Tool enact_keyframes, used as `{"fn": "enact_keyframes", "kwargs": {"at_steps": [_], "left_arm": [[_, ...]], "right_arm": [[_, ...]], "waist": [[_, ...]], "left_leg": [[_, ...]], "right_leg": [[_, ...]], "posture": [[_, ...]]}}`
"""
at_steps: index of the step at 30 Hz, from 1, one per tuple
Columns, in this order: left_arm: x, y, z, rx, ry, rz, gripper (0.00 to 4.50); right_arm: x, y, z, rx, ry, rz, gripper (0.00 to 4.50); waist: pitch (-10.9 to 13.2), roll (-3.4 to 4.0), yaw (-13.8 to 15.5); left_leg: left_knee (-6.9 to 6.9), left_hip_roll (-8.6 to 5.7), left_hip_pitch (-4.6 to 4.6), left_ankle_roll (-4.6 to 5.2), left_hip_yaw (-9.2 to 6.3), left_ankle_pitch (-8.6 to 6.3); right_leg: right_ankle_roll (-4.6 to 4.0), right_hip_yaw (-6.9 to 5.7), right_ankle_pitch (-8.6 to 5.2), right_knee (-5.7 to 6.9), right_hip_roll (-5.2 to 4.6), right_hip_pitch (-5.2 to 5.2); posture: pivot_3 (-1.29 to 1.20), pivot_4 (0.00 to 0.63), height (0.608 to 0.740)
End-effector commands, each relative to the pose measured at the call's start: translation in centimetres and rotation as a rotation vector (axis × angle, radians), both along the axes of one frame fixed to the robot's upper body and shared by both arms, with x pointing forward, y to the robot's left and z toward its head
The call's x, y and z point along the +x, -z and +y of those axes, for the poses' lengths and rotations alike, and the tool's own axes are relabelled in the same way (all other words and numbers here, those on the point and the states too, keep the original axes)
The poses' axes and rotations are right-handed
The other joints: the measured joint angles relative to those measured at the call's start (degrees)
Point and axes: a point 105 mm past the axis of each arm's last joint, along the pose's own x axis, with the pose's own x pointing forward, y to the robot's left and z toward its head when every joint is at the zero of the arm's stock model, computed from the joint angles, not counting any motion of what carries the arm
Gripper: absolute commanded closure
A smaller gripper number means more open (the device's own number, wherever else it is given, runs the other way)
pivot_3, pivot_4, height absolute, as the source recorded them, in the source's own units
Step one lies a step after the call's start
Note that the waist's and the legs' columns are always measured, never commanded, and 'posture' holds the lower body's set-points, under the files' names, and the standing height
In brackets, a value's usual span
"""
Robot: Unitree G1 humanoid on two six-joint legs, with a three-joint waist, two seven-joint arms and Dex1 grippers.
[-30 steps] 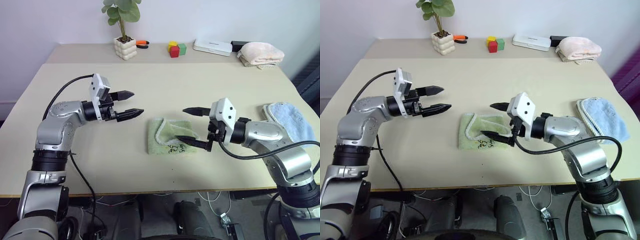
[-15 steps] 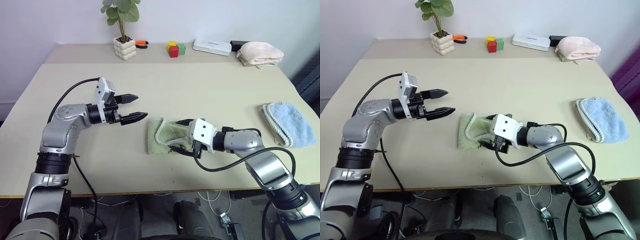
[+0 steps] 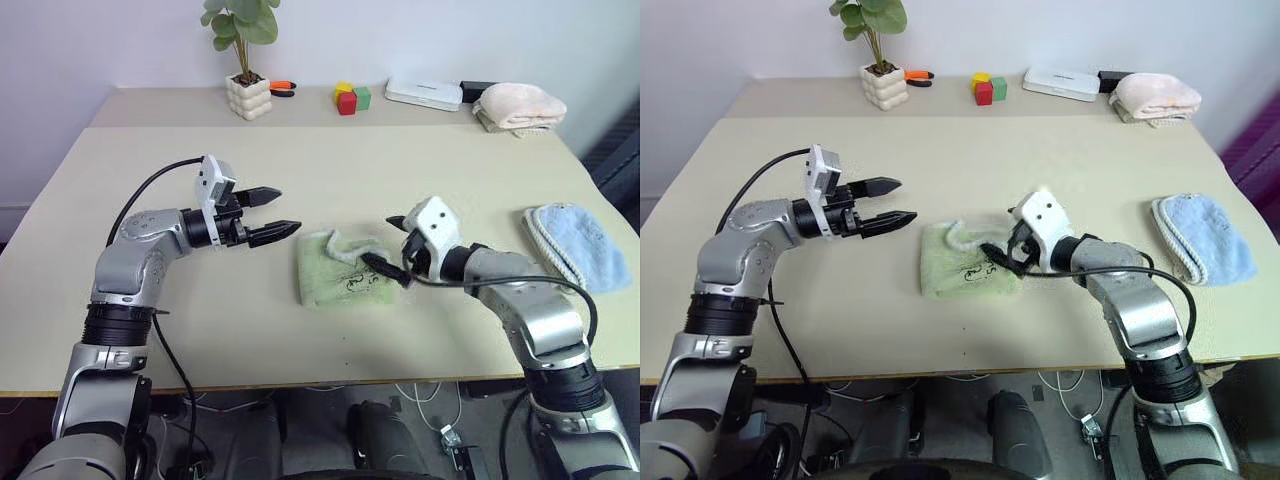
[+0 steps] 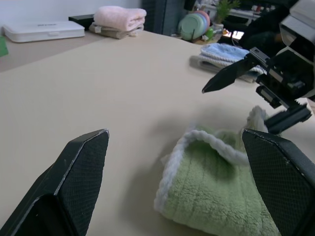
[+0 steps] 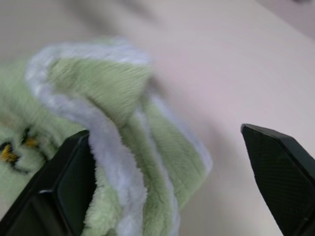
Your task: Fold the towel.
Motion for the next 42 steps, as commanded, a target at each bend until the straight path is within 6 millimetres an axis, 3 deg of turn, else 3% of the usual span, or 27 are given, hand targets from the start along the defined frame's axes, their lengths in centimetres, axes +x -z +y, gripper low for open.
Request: {"fn": "enact_keyframes", "kwargs": {"at_steps": [1, 5, 10, 15, 19, 21, 25, 27, 29, 35, 40, 42], "left_arm": [[0.0, -1.4, 0.1, -0.027, 0.001, -0.042, 0.07], [0.0, -1.3, -0.1, -0.027, 0.008, -0.036, 0.07], [-0.1, -1.4, -0.3, -0.025, 0.014, -0.033, 0.07], [-0.1, -1.4, -0.2, -0.018, 0.012, -0.038, 0.07], [-0.1, -1.3, -0.3, -0.018, 0.012, -0.037, 0.07], [-0.1, -1.4, -0.4, -0.022, 0.009, -0.037, 0.07], [-0.1, -2.2, -0.9, -0.088, 0.010, -0.039, 0.07], [0.4, -2.4, -1.6, -0.145, -0.019, 0.000, 0.61], [0.4, -2.1, -2.4, -0.136, -0.033, -0.010, 1.40], [0.3, -0.2, -5.6, -0.150, -0.136, 0.000, 4.48], [0.0, 1.6, -7.5, -0.169, -0.206, 0.064, 4.50], [-0.2, 2.4, -8.4, -0.141, -0.224, 0.070, 4.50]], "right_arm": [[-0.4, -2.3, -0.3, 0.163, 0.033, 0.055, 0.00], [-0.7, -2.8, -0.3, 0.275, 0.041, 0.153, 0.00], [-0.5, -0.3, -1.7, 0.135, 0.123, 0.225, 0.00], [-0.7, -0.7, -2.0, 0.140, 0.101, 0.233, 0.00], [0.0, 0.0, -3.7, -0.015, 0.165, 0.182, 0.00], [0.5, -1.3, -3.7, -0.044, 0.146, 0.074, 0.00], [0.5, -5.8, -1.6, 0.181, 0.062, -0.064, 0.00], [0.1, -7.5, -0.3, 0.275, 0.013, -0.114, 0.53], [-0.1, -8.0, 0.8, 0.319, -0.007, -0.134, 1.28], [0.2, -7.1, 4.8, 0.414, 0.107, -0.206, 4.37], [-1.1, -4.7, 7.5, 0.395, 0.130, -0.194, 4.45], [-1.2, -3.4, 7.4, 0.388, 0.175, -0.185, 4.45]], "waist": [[0.0, 0.00, 0.0], [0.0, 0.00, 0.0], [0.0, 0.00, 0.0], [0.0, 0.00, -0.2], [0.0, 0.00, -0.1], [0.0, 0.00, -0.1], [0.0, 0.01, -0.3], [0.0, 0.00, -0.2], [0.0, 0.00, -0.1], [0.0, 0.02, -0.1], [0.0, 0.02, -0.1], [0.0, 0.02, -0.1]], "left_leg": [[0.00, 0.00, 0.00, 0.00, 0.00, 0.00], [0.00, 0.00, 0.00, 0.00, 0.00, 0.00], [-0.01, -0.01, -0.01, 0.00, 0.01, 0.00], [-0.03, 0.00, -0.01, 0.00, 0.00, 0.00], [-0.06, -0.01, -0.01, 0.01, 0.01, 0.00], [-0.05, -0.01, -0.02, 0.01, 0.01, 0.00], [-0.08, -0.01, -0.01, 0.00, 0.00, 0.00], [-0.09, 0.00, -0.01, 0.01, -0.02, 0.00], [-0.10, 0.00, -0.02, 0.01, -0.05, 0.00], [-0.11, -0.01, -0.02, 0.00, -0.06, 0.00], [-0.13, -0.02, -0.04, 0.00, -0.07, 0.00], [-0.12, -0.02, -0.03, -0.01, -0.07, 0.00]], "right_leg": [[0.00, 0.00, 0.00, -0.01, 0.00, 0.00], [0.00, 0.00, 0.00, 0.00, -0.01, 0.00], [-0.01, 0.00, 0.00, -0.01, -0.02, -0.01], [-0.01, 0.00, -0.01, -0.01, 0.00, -0.02], [-0.01, 0.01, -0.01, -0.04, -0.01, -0.04], [-0.02, 0.00, -0.01, -0.04, -0.01, -0.03], [0.00, 0.01, 0.00, -0.04, 0.01, -0.04], [0.01, 0.01, 0.00, -0.02, 0.02, -0.05], [0.02, 0.00, 0.01, -0.03, 0.03, -0.05], [0.02, -0.01, 0.01, -0.01, 0.01, -0.04], [0.02, -0.01, 0.00, 0.00, 0.01, -0.08], [0.02, -0.01, 0.00, -0.01, 0.01, -0.06]], "posture": [[0.00, 0.150, 0.740], [0.00, 0.150, 0.740], [0.00, 0.150, 0.740], [0.00, 0.150, 0.740], [0.00, 0.150, 0.740], [0.00, 0.150, 0.740], [0.00, 0.150, 0.740], [0.00, 0.150, 0.740], [0.00, 0.150, 0.740], [0.00, 0.150, 0.740], [0.00, 0.150, 0.740], [0.00, 0.150, 0.740]]}}
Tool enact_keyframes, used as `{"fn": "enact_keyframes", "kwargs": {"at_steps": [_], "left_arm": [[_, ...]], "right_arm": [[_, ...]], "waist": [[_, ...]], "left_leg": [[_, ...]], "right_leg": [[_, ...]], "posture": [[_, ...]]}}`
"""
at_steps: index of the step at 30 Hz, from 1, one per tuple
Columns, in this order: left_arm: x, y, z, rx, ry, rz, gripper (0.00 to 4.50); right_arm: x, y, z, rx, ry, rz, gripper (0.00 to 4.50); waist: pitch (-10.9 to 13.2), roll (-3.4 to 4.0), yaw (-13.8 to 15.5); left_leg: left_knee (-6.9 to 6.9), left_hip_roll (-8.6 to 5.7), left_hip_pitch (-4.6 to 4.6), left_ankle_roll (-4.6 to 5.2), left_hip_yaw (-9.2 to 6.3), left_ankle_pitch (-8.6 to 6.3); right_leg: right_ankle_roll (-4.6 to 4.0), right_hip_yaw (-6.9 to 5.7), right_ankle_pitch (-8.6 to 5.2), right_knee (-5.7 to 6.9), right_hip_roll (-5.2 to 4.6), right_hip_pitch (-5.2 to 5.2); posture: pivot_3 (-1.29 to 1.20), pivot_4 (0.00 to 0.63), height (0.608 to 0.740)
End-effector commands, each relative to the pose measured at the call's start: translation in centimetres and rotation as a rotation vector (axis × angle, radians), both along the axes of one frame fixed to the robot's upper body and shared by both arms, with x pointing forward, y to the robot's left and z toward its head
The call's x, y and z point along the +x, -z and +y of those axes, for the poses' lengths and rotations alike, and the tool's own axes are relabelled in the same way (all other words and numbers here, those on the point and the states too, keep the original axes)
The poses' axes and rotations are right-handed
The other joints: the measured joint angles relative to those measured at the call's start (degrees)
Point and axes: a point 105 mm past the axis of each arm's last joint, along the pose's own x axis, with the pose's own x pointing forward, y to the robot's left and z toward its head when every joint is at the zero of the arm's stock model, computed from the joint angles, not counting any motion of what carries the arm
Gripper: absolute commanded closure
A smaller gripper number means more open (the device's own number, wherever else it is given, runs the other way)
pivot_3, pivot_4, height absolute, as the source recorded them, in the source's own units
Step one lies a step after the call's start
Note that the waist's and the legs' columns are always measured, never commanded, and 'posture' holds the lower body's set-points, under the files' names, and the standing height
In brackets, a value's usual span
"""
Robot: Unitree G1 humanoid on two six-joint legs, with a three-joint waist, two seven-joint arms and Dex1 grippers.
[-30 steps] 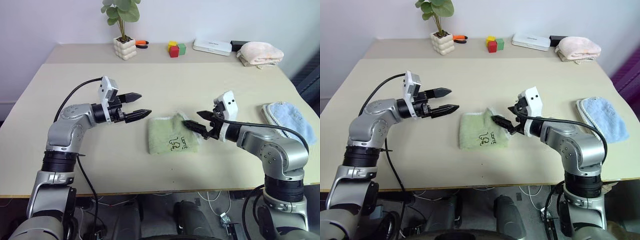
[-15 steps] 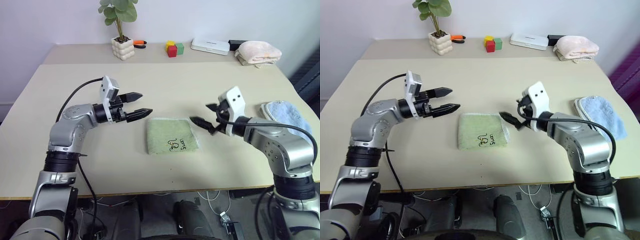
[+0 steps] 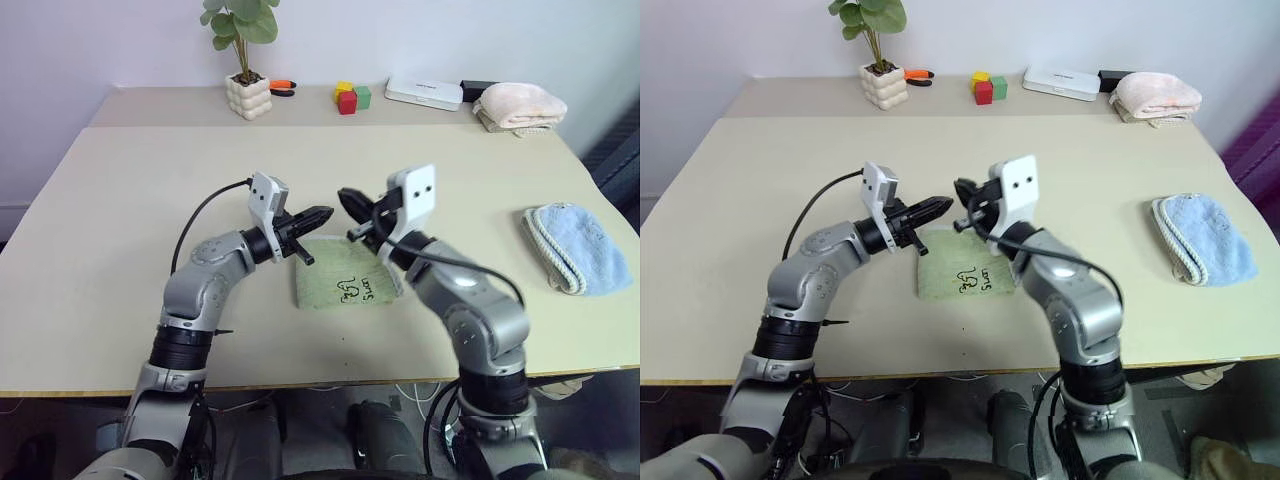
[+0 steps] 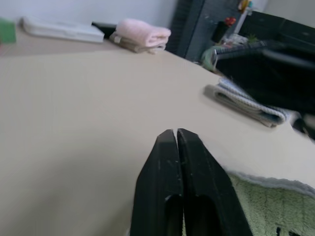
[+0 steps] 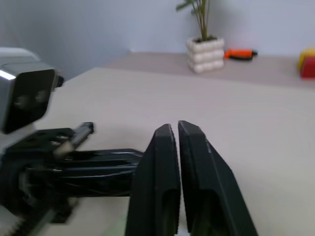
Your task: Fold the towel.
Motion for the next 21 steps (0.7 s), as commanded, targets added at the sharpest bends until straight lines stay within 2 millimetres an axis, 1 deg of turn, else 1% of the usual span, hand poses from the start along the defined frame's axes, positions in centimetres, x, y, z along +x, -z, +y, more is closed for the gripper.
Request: {"fn": "enact_keyframes", "kwargs": {"at_steps": [1, 2, 3, 5, 6, 7, 11, 14, 16, 18, 20, 21], "left_arm": [[-0.8, 0.2, -1.8, 0.034, -0.002, -0.015, 4.50], [-0.9, 0.6, -2.1, 0.046, -0.003, -0.007, 4.50], [-0.9, 1.2, -2.3, 0.066, -0.010, 0.001, 4.50], [-0.7, 2.0, -2.5, 0.088, -0.023, 0.012, 4.50], [-0.6, 2.6, -2.7, 0.105, -0.028, 0.019, 4.50], [-0.5, 3.1, -2.9, 0.117, -0.031, 0.024, 4.50], [-0.3, 4.9, -3.4, 0.178, -0.034, 0.038, 4.50], [-0.2, 5.8, -3.4, 0.211, -0.039, 0.039, 4.50], [0.1, 6.3, -3.0, 0.214, -0.059, 0.053, 4.50], [0.4, 6.9, -2.5, 0.232, -0.077, 0.058, 4.50], [0.6, 7.2, -2.1, 0.235, -0.093, 0.068, 4.50], [0.7, 7.2, -1.8, 0.233, -0.105, 0.067, 4.50]], "right_arm": [[-0.4, 0.1, -0.4, -0.004, 0.087, -0.064, 4.45], [-0.2, 0.7, -0.8, -0.017, 0.122, -0.059, 4.45], [-0.1, 1.7, -0.9, -0.051, 0.137, -0.050, 4.45], [0.1, 2.9, -0.9, -0.103, 0.155, -0.045, 4.45], [0.4, 4.1, -1.4, -0.079, 0.197, 0.002, 4.45], [0.7, 4.8, -1.6, -0.086, 0.224, 0.012, 4.45], [1.8, 6.2, -2.9, -0.104, 0.295, 0.022, 4.45], [1.9, 7.9, -3.1, -0.129, 0.301, 0.052, 4.45], [2.0, 8.9, -3.7, -0.140, 0.321, 0.062, 4.45], [2.2, 9.7, -4.9, -0.192, 0.356, 0.049, 4.45], [2.3, 9.9, -5.8, -0.200, 0.388, 0.045, 4.45], [2.3, 9.9, -6.0, -0.206, 0.389, 0.034, 4.45]], "waist": [[0.0, 0.00, 0.1], [0.0, 0.00, 0.1], [0.0, 0.00, 0.0], [0.0, 0.00, 0.0], [0.0, 0.00, -0.1], [0.0, -0.01, -0.1], [0.0, 0.01, -0.1], [0.0, 0.01, 0.0], [0.0, 0.01, 0.0], [0.0, 0.01, 0.0], [0.0, 0.01, 0.0], [-0.1, 0.00, 0.0]], "left_leg": [[-0.01, -0.01, 0.00, 0.00, 0.00, 0.00], [-0.01, -0.01, 0.02, 0.00, -0.01, 0.00], [0.00, -0.02, 0.02, 0.00, 0.00, 0.00], [0.01, -0.03, 0.02, 0.00, 0.00, 0.00], [0.00, -0.03, 0.03, -0.01, 0.00, 0.00], [-0.01, -0.02, 0.04, -0.01, -0.01, 0.00], [-0.06, -0.03, 0.05, -0.01, -0.02, 0.00], [-0.06, -0.03, 0.05, -0.01, -0.03, 0.00], [-0.06, -0.03, 0.05, -0.01, -0.03, 0.00], [-0.06, -0.03, 0.07, -0.01, -0.03, 0.00], [-0.04, -0.03, 0.08, -0.01, -0.03, 0.00], [-0.04, -0.03, 0.10, -0.01, -0.03, 0.00]], "right_leg": [[0.00, 0.00, 0.00, -0.01, -0.01, 0.01], [-0.01, -0.01, 0.00, -0.03, -0.01, 0.05], [-0.01, 0.00, -0.01, -0.05, -0.01, 0.05], [-0.01, 0.01, -0.01, -0.04, -0.02, 0.05], [-0.02, 0.00, -0.01, -0.04, -0.01, 0.04], [-0.03, 0.00, -0.01, -0.03, 0.00, 0.03], [-0.02, 0.01, -0.01, -0.06, 0.01, 0.03], [-0.02, 0.00, -0.01, -0.06, 0.01, 0.03], [-0.02, 0.00, -0.01, -0.06, 0.01, 0.04], [-0.02, 0.00, -0.01, -0.08, 0.01, 0.08], [-0.02, 0.00, -0.01, -0.08, 0.00, 0.10], [-0.03, 0.00, -0.01, -0.08, 0.00, 0.11]], "posture": [[0.00, 0.150, 0.740], [0.00, 0.150, 0.740], [0.00, 0.150, 0.740], [0.00, 0.150, 0.740], [0.00, 0.150, 0.740], [0.00, 0.150, 0.740], [0.00, 0.150, 0.740], [0.00, 0.150, 0.740], [0.00, 0.150, 0.740], [0.00, 0.150, 0.740], [0.00, 0.150, 0.740], [0.00, 0.150, 0.740]]}}
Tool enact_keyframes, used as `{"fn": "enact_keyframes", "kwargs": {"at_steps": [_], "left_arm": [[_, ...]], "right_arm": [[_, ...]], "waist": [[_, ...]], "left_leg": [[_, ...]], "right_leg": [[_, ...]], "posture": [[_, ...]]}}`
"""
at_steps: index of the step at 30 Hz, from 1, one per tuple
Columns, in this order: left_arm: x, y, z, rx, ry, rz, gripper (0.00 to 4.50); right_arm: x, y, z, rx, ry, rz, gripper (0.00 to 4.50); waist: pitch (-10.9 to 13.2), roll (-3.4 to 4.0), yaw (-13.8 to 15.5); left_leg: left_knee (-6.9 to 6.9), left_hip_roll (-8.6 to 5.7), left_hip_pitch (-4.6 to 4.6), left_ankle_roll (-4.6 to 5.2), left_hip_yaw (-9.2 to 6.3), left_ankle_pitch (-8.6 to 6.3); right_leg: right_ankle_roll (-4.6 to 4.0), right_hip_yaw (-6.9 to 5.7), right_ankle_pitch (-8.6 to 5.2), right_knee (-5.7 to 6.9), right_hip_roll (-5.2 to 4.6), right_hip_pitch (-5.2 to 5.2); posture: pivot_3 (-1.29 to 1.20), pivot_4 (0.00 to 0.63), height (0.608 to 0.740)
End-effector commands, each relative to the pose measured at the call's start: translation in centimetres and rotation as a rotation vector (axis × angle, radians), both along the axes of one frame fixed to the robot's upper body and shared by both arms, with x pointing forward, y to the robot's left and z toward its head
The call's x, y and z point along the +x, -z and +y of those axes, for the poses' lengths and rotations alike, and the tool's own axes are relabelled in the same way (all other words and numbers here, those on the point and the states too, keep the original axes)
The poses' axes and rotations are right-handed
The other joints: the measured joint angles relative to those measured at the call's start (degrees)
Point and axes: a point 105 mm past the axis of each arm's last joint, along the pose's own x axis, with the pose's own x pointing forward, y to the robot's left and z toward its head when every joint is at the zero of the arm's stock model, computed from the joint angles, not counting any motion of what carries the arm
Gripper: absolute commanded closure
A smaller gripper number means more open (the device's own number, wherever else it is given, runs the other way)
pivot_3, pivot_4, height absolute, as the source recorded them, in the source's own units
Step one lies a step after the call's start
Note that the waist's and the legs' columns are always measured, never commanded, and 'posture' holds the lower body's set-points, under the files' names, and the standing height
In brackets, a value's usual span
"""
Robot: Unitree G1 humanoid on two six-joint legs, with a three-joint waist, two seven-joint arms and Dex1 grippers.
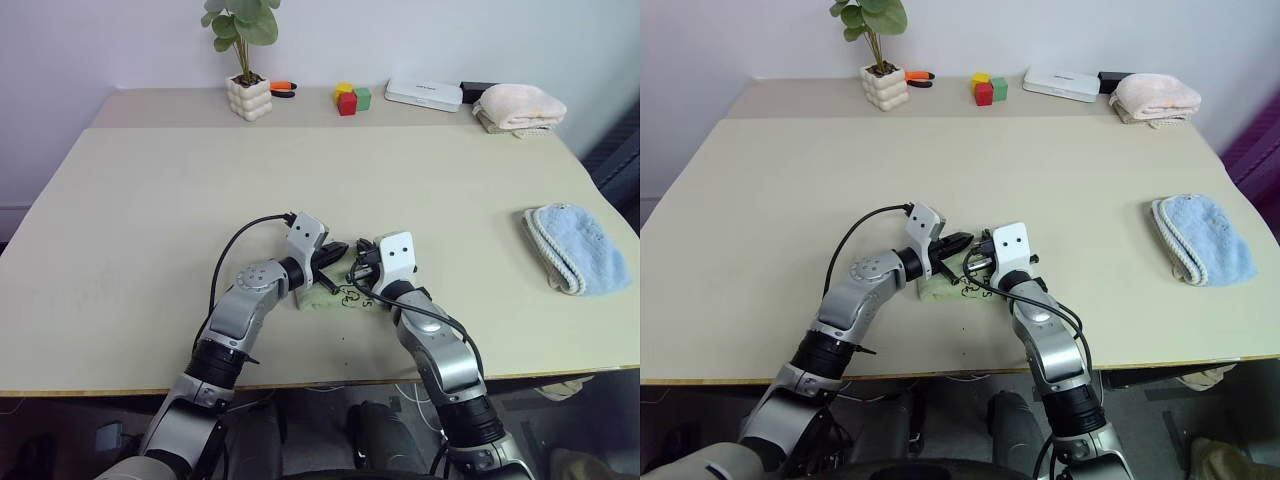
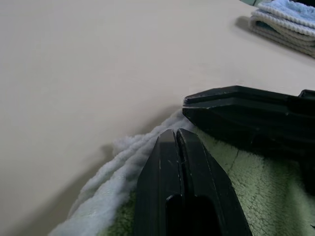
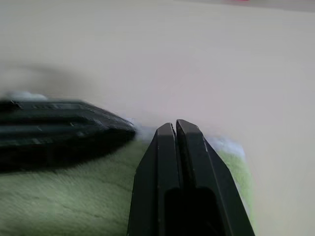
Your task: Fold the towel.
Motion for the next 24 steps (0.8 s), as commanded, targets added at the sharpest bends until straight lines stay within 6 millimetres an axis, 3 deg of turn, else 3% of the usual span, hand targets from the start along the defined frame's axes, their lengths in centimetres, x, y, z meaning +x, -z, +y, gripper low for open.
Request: {"fn": "enact_keyframes", "kwargs": {"at_steps": [1, 12, 19, 24], "left_arm": [[0.6, 0.6, 1.4, 0.015, -0.056, 0.006, 4.50], [1.1, 0.2, 4.9, -0.008, -0.140, 0.003, 4.50], [0.8, -0.6, 5.2, -0.059, -0.134, 0.010, 4.50], [1.2, -1.4, 6.5, -0.111, -0.164, 0.021, 4.50]], "right_arm": [[0.0, 0.3, -1.9, -0.044, 0.053, -0.028, 4.45], [0.1, 0.1, -2.4, -0.069, 0.058, -0.054, 4.45], [0.1, 0.0, -2.0, -0.082, 0.039, -0.062, 4.45], [0.2, -0.1, -1.9, -0.084, 0.039, -0.065, 4.45]], "waist": [[0.0, 0.00, 0.0], [0.0, 0.01, -0.3], [0.0, 0.01, -0.2], [0.0, 0.01, -0.3]], "left_leg": [[0.00, 0.00, 0.02, 0.00, 0.00, 0.00], [-0.10, 0.01, 0.10, 0.00, 0.00, 0.00], [-0.10, 0.01, 0.09, 0.00, 0.00, 0.00], [-0.10, 0.01, 0.08, 0.00, 0.00, 0.00]], "right_leg": [[0.00, 0.00, 0.00, 0.00, 0.00, 0.02], [0.00, 0.01, 0.00, 0.01, 0.02, 0.01], [0.00, 0.01, 0.00, 0.01, 0.01, 0.01], [0.00, 0.01, 0.00, 0.01, 0.01, 0.00]], "posture": [[0.00, 0.150, 0.740], [0.00, 0.150, 0.740], [0.00, 0.150, 0.740], [0.00, 0.150, 0.740]]}}
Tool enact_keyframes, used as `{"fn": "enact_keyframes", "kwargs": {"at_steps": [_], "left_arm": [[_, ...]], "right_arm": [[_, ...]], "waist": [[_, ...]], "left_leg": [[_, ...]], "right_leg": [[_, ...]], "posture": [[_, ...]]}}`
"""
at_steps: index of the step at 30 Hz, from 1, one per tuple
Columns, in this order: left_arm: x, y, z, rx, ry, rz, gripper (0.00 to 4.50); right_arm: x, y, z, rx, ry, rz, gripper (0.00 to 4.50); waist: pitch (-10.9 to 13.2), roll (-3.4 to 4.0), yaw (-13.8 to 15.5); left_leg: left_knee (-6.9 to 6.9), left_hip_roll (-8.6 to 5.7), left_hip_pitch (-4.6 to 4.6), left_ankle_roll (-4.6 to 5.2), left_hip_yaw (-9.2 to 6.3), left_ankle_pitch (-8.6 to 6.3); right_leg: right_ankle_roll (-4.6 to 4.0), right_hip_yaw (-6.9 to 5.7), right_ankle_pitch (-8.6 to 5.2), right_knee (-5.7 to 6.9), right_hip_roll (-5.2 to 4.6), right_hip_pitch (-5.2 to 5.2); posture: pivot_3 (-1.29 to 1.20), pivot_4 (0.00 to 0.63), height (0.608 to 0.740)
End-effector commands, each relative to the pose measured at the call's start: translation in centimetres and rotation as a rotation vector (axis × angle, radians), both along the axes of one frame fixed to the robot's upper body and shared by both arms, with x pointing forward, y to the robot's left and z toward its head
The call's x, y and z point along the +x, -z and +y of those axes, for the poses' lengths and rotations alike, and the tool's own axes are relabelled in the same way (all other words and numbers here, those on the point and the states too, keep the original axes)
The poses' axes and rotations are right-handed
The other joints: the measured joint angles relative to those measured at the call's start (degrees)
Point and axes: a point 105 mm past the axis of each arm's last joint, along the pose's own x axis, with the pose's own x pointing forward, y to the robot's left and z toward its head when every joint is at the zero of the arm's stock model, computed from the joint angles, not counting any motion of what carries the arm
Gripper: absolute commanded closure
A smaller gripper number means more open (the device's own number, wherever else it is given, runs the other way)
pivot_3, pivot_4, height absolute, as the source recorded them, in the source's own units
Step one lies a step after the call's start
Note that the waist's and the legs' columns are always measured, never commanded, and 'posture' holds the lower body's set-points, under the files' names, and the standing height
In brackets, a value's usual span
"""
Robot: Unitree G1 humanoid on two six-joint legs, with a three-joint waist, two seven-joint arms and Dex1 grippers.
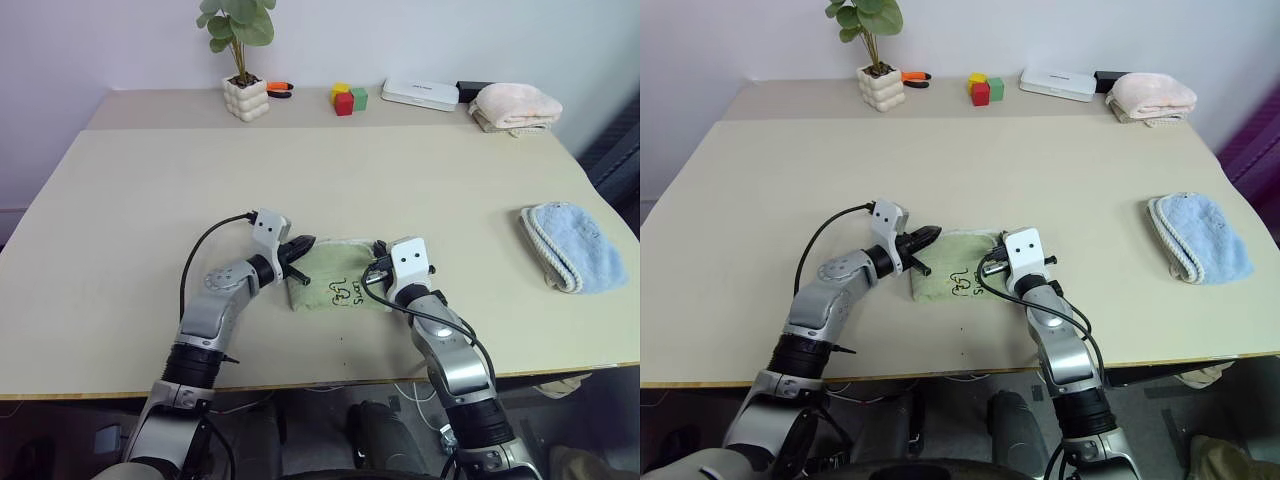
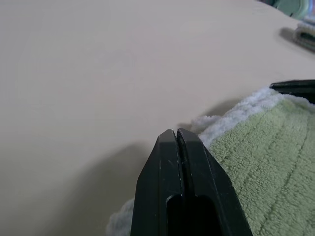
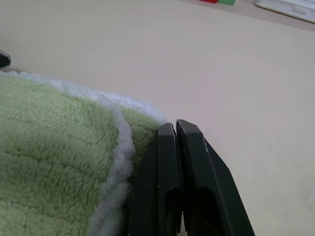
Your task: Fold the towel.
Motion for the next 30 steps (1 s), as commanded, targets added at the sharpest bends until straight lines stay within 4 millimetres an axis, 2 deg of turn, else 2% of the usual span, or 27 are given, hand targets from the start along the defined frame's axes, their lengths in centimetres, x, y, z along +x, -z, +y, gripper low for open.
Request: {"fn": "enact_keyframes", "kwargs": {"at_steps": [1, 3, 5, 8, 9, 10, 12, 14, 17, 20, 25, 30], "left_arm": [[0.1, -1.2, 1.5, -0.050, -0.012, -0.007, 3.96], [0.0, -1.6, 2.1, -0.085, 0.000, 0.009, 3.16], [-0.1, -2.7, 3.1, -0.144, 0.007, 0.016, 2.06], [0.6, -4.4, 6.4, -0.144, -0.028, 0.009, 0.60], [0.6, -5.1, 7.4, -0.203, -0.018, 0.049, 0.09], [0.2, -5.6, 7.9, -0.255, 0.020, 0.093, 0.03], [-2.5, -6.0, 7.7, -0.294, 0.215, 0.204, 0.03], [-4.7, -5.6, 8.1, -0.290, 0.328, 0.290, 0.03], [-6.6, -4.1, 9.0, -0.261, 0.393, 0.414, 0.03], [-8.8, -3.2, 8.9, -0.321, 0.488, 0.586, 0.03], [-9.0, -1.5, 8.4, -0.346, 0.491, 0.669, 0.03], [-8.4, -0.6, 6.4, -0.405, 0.513, 0.733, 0.03]], "right_arm": [[0.2, -0.9, 0.2, 0.008, -0.006, -0.036, 4.50], [0.2, -1.0, 0.2, 0.004, -0.008, -0.038, 4.50], [0.2, -1.0, 0.0, 0.003, -0.004, -0.039, 4.50], [0.2, -1.1, 0.1, 0.005, -0.005, -0.041, 4.50], [0.1, -1.1, 0.3, 0.007, -0.008, -0.040, 4.50], [0.1, -1.0, 0.4, 0.008, -0.013, -0.038, 4.50], [0.1, -1.0, 0.7, 0.006, -0.022, -0.036, 4.50], [0.2, -1.0, 0.8, 0.005, -0.024, -0.037, 4.50], [0.2, -1.0, 0.8, 0.003, -0.028, -0.038, 4.50], [0.2, -1.1, 0.9, -0.001, -0.034, -0.040, 4.50], [0.1, -1.2, 0.8, -0.002, -0.032, -0.041, 4.50], [0.2, -1.3, 1.0, -0.005, -0.039, -0.046, 4.50]], "waist": [[0.0, 0.00, 0.0], [0.0, 0.00, -0.1], [0.0, 0.00, 0.0], [0.0, -0.01, -0.1], [0.0, -0.01, -0.1], [0.0, -0.02, -0.1], [0.0, -0.01, -0.3], [0.0, 0.01, -0.7], [0.0, -0.01, -1.0], [0.0, -0.02, -1.2], [0.0, -0.02, -1.3], [0.0, -0.03, -1.3]], "left_leg": [[0.00, 0.00, 0.00, 0.00, 0.00, 0.00], [-0.01, 0.00, -0.01, 0.00, 0.00, 0.00], [0.00, 0.00, -0.01, 0.00, 0.00, 0.00], [0.00, 0.00, -0.03, -0.01, -0.01, 0.00], [-0.01, 0.01, -0.03, -0.01, -0.02, 0.00], [-0.01, 0.01, -0.03, -0.01, -0.02, 0.01], [-0.02, 0.01, -0.04, -0.01, -0.02, 0.01], [-0.11, 0.01, -0.04, -0.02, 0.01, 0.00], [-0.12, 0.01, -0.04, -0.02, 0.01, 0.00], [-0.10, 0.02, -0.04, -0.05, -0.03, 0.02], [-0.11, 0.02, -0.04, -0.05, -0.04, 0.02], [-0.10, 0.02, -0.06, -0.05, -0.04, 0.02]], "right_leg": [[0.00, 0.00, 0.00, 0.00, 0.00, 0.00], [0.00, 0.00, 0.00, 0.00, 0.00, -0.01], [0.00, 0.00, 0.00, 0.00, 0.00, -0.02], [0.00, -0.01, 0.00, 0.01, 0.00, -0.04], [0.00, -0.01, 0.00, 0.02, 0.01, -0.05], [0.00, -0.01, 0.00, 0.03, 0.01, -0.06], [0.00, -0.02, 0.00, 0.02, 0.01, -0.07], [-0.01, -0.01, -0.01, -0.05, -0.03, -0.07], [-0.03, -0.02, -0.03, -0.04, -0.06, -0.07], [-0.21, -0.05, -0.12, 0.02, -0.05, -0.08], [-0.29, -0.06, -0.17, 0.01, -0.06, -0.08], [-0.28, -0.06, -0.17, 0.03, -0.05, -0.09]], "posture": [[0.00, 0.150, 0.740], [0.00, 0.150, 0.740], [0.00, 0.150, 0.740], [0.00, 0.150, 0.740], [0.00, 0.150, 0.740], [0.00, 0.150, 0.740], [0.00, 0.150, 0.740], [0.00, 0.150, 0.740], [0.00, 0.150, 0.740], [0.00, 0.150, 0.740], [0.00, 0.150, 0.740], [0.00, 0.150, 0.740]]}}
